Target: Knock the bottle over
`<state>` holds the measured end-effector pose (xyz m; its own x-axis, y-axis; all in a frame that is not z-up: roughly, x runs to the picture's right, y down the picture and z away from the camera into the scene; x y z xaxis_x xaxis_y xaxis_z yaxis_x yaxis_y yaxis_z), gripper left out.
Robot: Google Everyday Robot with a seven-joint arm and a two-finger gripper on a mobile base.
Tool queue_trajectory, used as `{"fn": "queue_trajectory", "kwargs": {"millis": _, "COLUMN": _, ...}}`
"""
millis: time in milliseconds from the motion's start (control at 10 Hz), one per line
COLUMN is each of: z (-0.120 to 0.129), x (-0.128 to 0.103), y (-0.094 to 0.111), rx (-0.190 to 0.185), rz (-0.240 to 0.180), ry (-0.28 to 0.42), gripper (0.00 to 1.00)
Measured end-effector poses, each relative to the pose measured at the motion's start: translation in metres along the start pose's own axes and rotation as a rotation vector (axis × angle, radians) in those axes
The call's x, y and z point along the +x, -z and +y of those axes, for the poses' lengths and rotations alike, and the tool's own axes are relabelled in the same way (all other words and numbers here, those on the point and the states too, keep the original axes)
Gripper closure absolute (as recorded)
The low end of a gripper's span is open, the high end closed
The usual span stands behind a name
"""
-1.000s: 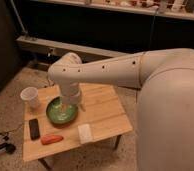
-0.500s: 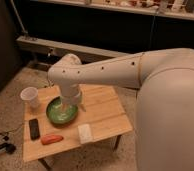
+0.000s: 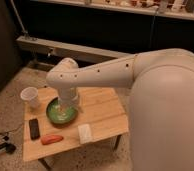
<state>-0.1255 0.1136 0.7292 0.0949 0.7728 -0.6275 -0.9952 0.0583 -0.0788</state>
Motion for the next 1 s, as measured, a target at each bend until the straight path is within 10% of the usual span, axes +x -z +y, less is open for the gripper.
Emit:
{"fn": "queue_trajectory", "kwargs": {"millis": 300, "z": 0.011, "x": -0.010, "y": -0.011, "rx": -0.014, "rz": -0.005, "ry": 0.030, "gripper": 0.42}}
{"fn": "queue_trajectory", "kwargs": {"millis": 800, "z": 0.019, "x": -0.049, "y": -0.034, "rx": 0.020, "rz": 0.036, "ry": 0.042, "gripper": 0.93}}
{"fn": "queue_trajectory", "kwargs": {"millis": 1000, "z": 0.023, "x": -0.059, "y": -0.033, "rx": 0.033, "rz": 0.028, "ry": 0.049, "gripper": 1.00}}
